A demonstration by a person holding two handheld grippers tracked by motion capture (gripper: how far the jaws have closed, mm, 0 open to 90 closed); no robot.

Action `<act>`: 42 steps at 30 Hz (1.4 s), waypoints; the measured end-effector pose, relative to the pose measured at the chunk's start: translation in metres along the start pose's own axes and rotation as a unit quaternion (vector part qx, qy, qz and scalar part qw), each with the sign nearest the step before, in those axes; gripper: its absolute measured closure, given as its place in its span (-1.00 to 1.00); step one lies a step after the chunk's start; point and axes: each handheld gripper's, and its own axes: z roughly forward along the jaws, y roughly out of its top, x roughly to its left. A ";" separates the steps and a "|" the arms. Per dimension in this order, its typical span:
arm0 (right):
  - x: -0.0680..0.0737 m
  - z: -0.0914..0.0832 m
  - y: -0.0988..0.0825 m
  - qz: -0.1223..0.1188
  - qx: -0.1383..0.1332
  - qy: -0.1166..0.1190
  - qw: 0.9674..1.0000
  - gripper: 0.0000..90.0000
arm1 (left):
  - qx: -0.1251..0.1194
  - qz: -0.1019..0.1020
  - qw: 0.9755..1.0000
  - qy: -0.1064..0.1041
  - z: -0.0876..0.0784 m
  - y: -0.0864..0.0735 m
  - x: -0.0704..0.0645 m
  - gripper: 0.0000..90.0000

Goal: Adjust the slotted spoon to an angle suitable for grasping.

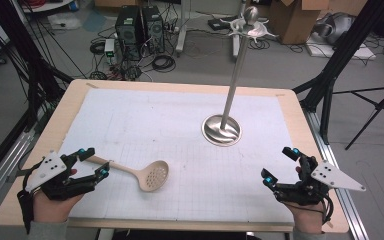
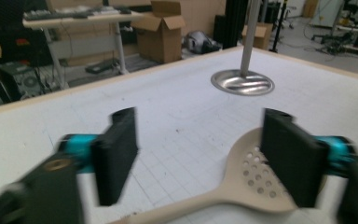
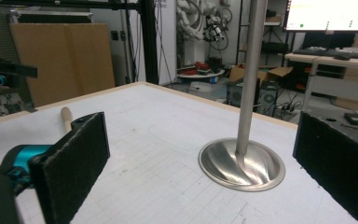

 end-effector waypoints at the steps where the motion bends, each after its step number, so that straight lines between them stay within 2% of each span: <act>1: 0.000 0.000 -0.001 -0.001 -0.002 0.001 1.000 -0.89 | 0.011 -0.004 1.000 -0.003 0.003 -0.002 0.002 -0.02; 3: 0.001 0.000 -0.001 -0.003 -0.001 0.001 1.000 -0.89 | 0.016 -0.002 1.000 -0.008 0.008 -0.004 0.003 0.09; 7: 0.002 0.001 -0.001 -0.005 -0.001 0.002 1.000 -0.89 | 0.025 0.004 1.000 -0.005 0.014 -0.007 0.005 0.42; 8: 0.002 0.001 -0.001 -0.005 -0.001 0.002 1.000 -0.89 | 0.028 0.005 1.000 -0.005 0.017 -0.008 0.005 0.42; 9: 0.002 0.002 -0.001 -0.011 -0.003 0.003 1.000 -0.89 | 0.032 0.003 0.999 -0.005 0.019 -0.008 0.006 0.55; 10: 0.002 0.002 -0.001 -0.011 -0.003 0.003 1.000 -0.89 | 0.038 -0.001 0.999 -0.006 0.022 -0.008 0.007 0.55; 11: 0.003 0.002 -0.001 -0.009 -0.002 0.006 1.000 -0.89 | 0.042 0.000 0.999 -0.006 0.026 -0.008 0.007 0.70; 15: 0.003 0.001 0.000 -0.011 -0.002 0.008 1.000 -0.90 | 0.044 0.004 0.999 -0.008 0.031 -0.009 0.009 0.96; 23: 0.002 -0.001 0.000 -0.007 -0.006 0.004 1.000 -0.93 | 0.061 0.007 0.998 -0.021 0.047 -0.015 0.010 0.99; 30: 0.003 0.000 0.001 -0.008 -0.004 0.009 1.000 -0.93 | 0.083 0.001 0.996 -0.029 0.061 -0.023 0.012 0.99; 36: 0.003 0.000 0.001 -0.008 -0.006 0.008 1.000 -0.94 | 0.110 0.002 0.993 -0.033 0.075 -0.030 0.012 0.99; 37: 0.003 -0.001 0.001 -0.011 -0.006 0.008 1.000 -0.94 | 0.123 0.008 0.992 -0.033 0.079 -0.031 0.012 0.99; 38: 0.003 -0.001 0.001 -0.011 -0.006 0.008 1.000 -0.94 | 0.123 0.008 0.992 -0.033 0.079 -0.031 0.012 0.99; 40: 0.003 -0.002 0.002 -0.006 -0.005 0.004 1.000 -0.94 | 0.134 0.016 0.990 -0.028 0.083 -0.033 0.010 0.99; 42: 0.002 -0.004 0.002 -0.002 -0.012 -0.007 1.000 -0.95 | 0.138 0.015 0.990 -0.031 0.087 -0.035 0.008 0.99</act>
